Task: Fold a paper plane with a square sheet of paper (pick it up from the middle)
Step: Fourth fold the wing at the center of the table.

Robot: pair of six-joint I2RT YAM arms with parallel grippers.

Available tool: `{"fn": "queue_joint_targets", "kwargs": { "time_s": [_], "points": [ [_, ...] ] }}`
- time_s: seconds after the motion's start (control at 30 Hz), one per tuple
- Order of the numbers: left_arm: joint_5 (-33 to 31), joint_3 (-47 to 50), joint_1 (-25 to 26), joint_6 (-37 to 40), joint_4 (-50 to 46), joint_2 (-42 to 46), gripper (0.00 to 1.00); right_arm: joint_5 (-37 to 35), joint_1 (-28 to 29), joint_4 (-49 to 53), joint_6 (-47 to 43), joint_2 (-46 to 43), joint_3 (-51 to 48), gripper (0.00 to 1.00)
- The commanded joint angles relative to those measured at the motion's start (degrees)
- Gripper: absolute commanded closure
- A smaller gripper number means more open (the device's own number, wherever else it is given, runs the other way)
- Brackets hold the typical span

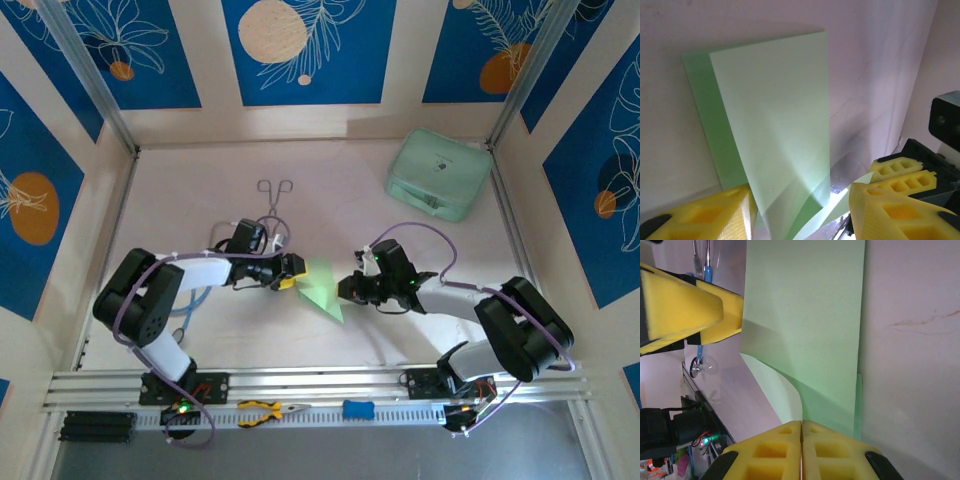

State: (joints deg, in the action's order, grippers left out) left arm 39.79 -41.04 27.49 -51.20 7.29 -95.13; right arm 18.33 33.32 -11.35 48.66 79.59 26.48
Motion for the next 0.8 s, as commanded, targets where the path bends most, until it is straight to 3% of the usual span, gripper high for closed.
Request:
{"fn": "queue_joint_targets", "kwargs": {
  "time_s": [0.0,0.13,0.23,0.33,0.43,0.57,0.77],
  "points": [
    [2.5,-1.4,-0.6,-1.9,3.3,-1.8,0.50,1.6,-0.6,-0.5,-0.1,-0.9,-1.0,0.90],
    [3.0,-1.3,-0.6,-3.0,4.9,-2.4,0.56,1.7,-1.0,-0.5,-0.2,-1.0,-1.4,0.90],
    [2.8,-0.8,-0.6,-3.8,6.0,-2.2,0.69,1.5,-1.1,0.4,-0.5,-1.0,-1.2,0.88],
    [2.6,0.2,-0.5,-5.7,8.3,-1.9,0.83,-0.2,-0.7,3.3,-0.8,-1.3,-0.3,0.82],
    [1.3,1.1,-0.4,-7.3,9.6,-1.1,0.90,-3.7,0.5,6.8,-1.0,-3.1,0.4,0.71],
    [-1.8,2.5,-0.2,-10.3,11.4,0.4,0.95,-10.9,2.6,12.7,-1.6,-8.4,0.9,0.58],
    [-7.8,4.8,0.6,-12.7,11.7,3.6,0.99,-20.7,6.8,16.7,-5.3,-16.4,0.4,0.50]
  ]
}}
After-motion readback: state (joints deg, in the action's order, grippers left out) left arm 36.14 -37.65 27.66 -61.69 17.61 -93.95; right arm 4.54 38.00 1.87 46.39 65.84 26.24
